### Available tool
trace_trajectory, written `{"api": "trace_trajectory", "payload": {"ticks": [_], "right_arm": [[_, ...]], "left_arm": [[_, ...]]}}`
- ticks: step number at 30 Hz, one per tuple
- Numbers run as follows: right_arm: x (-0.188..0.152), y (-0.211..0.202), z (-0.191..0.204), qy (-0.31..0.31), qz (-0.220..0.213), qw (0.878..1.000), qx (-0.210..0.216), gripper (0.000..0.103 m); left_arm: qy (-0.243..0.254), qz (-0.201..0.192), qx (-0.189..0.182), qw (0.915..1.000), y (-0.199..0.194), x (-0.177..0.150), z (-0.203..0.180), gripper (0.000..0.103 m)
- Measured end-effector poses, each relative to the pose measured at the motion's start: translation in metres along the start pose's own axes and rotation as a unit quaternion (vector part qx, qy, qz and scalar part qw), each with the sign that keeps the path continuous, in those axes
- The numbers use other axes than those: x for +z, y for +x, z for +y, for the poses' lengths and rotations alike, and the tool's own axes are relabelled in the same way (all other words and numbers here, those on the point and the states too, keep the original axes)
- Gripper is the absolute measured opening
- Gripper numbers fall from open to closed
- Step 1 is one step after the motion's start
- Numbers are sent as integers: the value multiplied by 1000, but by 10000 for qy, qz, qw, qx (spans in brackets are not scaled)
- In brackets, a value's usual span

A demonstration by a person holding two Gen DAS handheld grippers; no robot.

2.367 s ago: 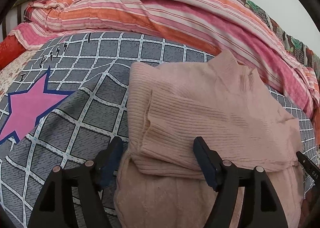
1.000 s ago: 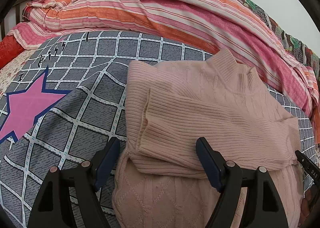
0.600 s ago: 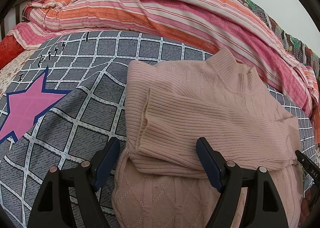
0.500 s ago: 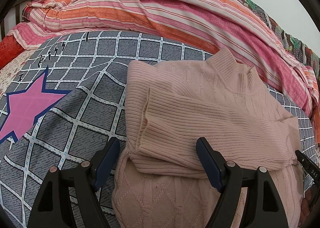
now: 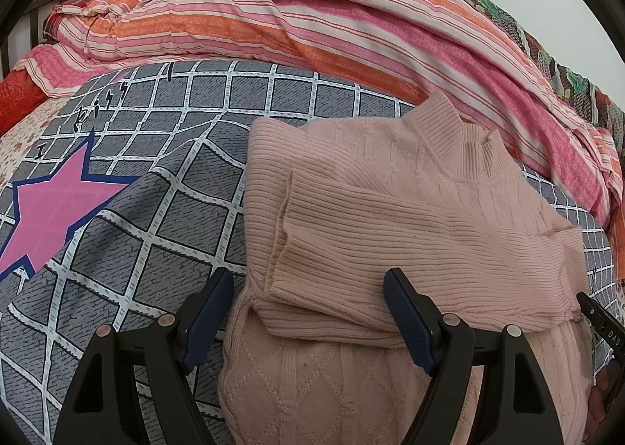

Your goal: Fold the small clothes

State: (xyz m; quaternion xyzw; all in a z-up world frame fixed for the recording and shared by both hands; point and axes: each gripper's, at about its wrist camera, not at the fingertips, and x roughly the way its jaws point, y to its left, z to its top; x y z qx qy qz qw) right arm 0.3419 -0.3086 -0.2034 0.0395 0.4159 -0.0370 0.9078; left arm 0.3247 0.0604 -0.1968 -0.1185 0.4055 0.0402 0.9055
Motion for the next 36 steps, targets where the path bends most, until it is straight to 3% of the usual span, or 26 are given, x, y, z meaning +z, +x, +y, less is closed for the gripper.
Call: {"api": "trace_trajectory", "payload": {"ticks": [36], "right_arm": [[-2,1,2,-49,8,10000,-46,68]], "left_arm": [[3,-18,-30,10000,-3,0,-1,78]]}}
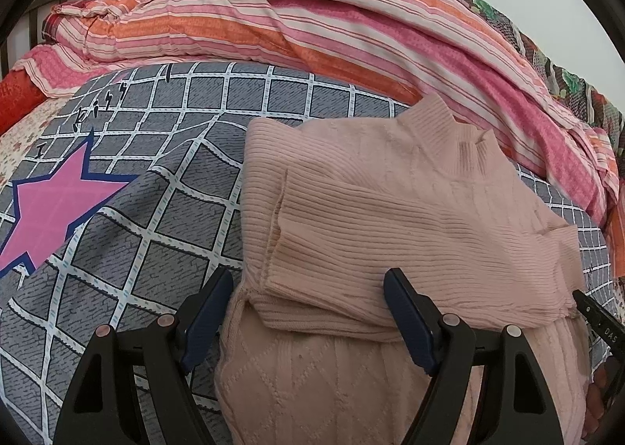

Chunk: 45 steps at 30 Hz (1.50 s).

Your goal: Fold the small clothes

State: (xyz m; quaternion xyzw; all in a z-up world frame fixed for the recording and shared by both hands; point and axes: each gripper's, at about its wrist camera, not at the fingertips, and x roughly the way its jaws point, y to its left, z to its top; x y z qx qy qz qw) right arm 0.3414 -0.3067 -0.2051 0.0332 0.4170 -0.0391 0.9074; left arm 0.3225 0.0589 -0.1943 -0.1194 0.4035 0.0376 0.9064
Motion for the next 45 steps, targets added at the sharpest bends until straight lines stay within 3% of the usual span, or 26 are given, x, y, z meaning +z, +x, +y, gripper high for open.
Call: {"api": "trace_trajectory", "payload": {"ticks": [7,11,17,26,31,34,38,45], "right_arm": [[-2,-7,5,-165,-105,9997,-121,68],[-3,-17,3,-210,-253,9993,-163,68],[-13,-43,0,-333,-600,9974,-206,68],[-68,-92,6,-743,-679,9941,-394,68],[-103,-124,4,-705,-652,9953,-118,67],[-128,-140,1,-618,-520,9962,338,67],[-158,-152,3,-692,-331,9955,558,67],[-187,-162,-2,-598,-269,9949,771,67]], "left_arm": [[7,-189,34,9998,-11,-3,-2,77],[9,-455,-99,9989,-25,-5,0,77],[-5,-524,-391,9979,-35,-7,6,77],[-175,-438,-917,9947,-60,-31,22,77],[-312,-336,-1283,9907,-84,-68,53,77],[-339,-225,-1805,9827,-97,-94,67,76],[-196,51,-2244,9743,-109,-115,68,73],[134,260,-2412,9700,-115,-136,53,62]]}}
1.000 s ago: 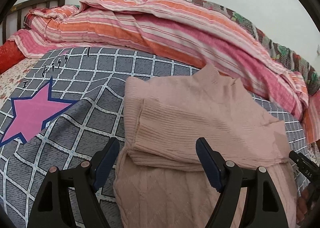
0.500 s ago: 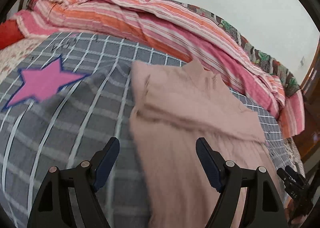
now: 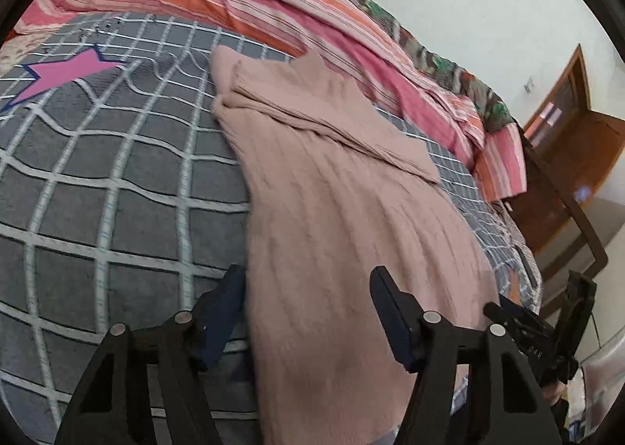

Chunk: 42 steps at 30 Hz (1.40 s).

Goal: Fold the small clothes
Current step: 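Grasp the sweater hem with both tools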

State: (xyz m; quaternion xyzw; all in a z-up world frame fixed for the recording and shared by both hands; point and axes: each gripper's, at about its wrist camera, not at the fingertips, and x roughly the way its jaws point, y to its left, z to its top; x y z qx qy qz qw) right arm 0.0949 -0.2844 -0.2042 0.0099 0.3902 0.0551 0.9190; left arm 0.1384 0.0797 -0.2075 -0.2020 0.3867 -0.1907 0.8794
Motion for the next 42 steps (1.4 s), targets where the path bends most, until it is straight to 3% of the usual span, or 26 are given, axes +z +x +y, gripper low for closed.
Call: {"api": "trace_trajectory", "payload": {"ticks": [10,12,15,17,28,33,36,37,38,42], "right_arm": [[42,32,-10,506,5,9978,435,67],[46,34,-9,514,-16,9978,412,63],[40,30,-6,441,-22,9982,412,52],[34,25,-5,437,68,9971,626,41],[-9,-6,-4,660,431,9903,1143,38],[-18,-5,5,678,631,9875,1274,37],[-20,-1,13,669,714,9881,1190,21],[-21,0,15,668,736,9881,1173,10],[-21,1,18,644,759,9881,1170,7],[-19,-19,8,558,404,9939,861,4]], "left_arm": [[-555,-128,-332,9978,27,24,3,57],[-451,-124,-197,9987,26,18,-1,45],[-492,5,-206,9986,22,11,0,33],[-548,52,-280,9981,16,5,0,32],[-376,418,-343,9978,-17,-48,-9,31],[-384,524,-320,9974,-25,-66,-10,20],[-538,605,-232,9964,-23,-68,-8,8],[-567,593,-205,9964,-22,-68,-8,7],[-584,503,-197,9968,-25,-66,-7,7],[-691,75,-149,9975,-50,-60,3,6]]}}
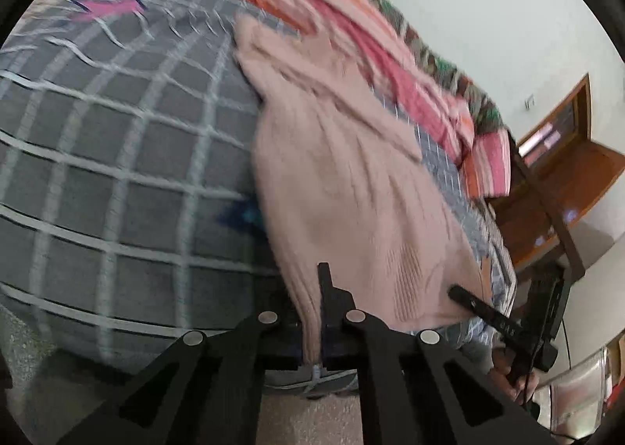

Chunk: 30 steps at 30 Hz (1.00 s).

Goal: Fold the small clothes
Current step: 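Grasp the sweater hem with both tools, then lift the held hem and fold it toward the collar with both tools, then release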

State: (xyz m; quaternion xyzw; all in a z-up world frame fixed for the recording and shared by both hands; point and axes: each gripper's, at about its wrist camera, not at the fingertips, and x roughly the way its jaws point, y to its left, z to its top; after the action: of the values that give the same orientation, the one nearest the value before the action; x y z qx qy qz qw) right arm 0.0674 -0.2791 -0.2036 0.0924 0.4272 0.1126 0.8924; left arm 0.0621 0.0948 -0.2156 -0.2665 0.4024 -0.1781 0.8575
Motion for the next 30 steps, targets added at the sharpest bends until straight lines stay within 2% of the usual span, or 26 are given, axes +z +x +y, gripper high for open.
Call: {"api": "trace_trajectory", "payload": {"ticks": [2,5,10,13,15,18,19,20,23,30], "right_arm": [[-1,-8,-12,152,-66,9999,27,4],[0,-4,-23,407,98,9990,184,4],[-3,1,-5,148,209,9996,91,8],[-7,5,-2,141,299,9994,120,9],[-7,8,-4,254,373,9988,183,12],[-5,11,-4,379,393,9981,294,12],[-4,10,-4,407,387,9979,310,9],[-3,8,-4,417,324,9980,338,5],[4,-9,-1,410,29,9983,422,5],[47,-45,-3,673,-715,9913,872,5]], "left_arm": [[-75,-97,55,9999,-9,2,7,6],[-83,54,78,9999,-3,1,8,6],[-165,500,39,9986,17,-10,4,7],[-61,545,135,9984,21,-15,0,7],[-65,466,89,9989,19,-16,-1,14],[-149,391,91,9991,19,-13,0,12],[-153,339,60,9993,16,-13,0,12],[-157,262,33,9995,13,-11,0,10],[-226,-107,-355,9991,-9,-3,1,8],[-291,-697,-646,9950,-41,40,-12,8]]}}
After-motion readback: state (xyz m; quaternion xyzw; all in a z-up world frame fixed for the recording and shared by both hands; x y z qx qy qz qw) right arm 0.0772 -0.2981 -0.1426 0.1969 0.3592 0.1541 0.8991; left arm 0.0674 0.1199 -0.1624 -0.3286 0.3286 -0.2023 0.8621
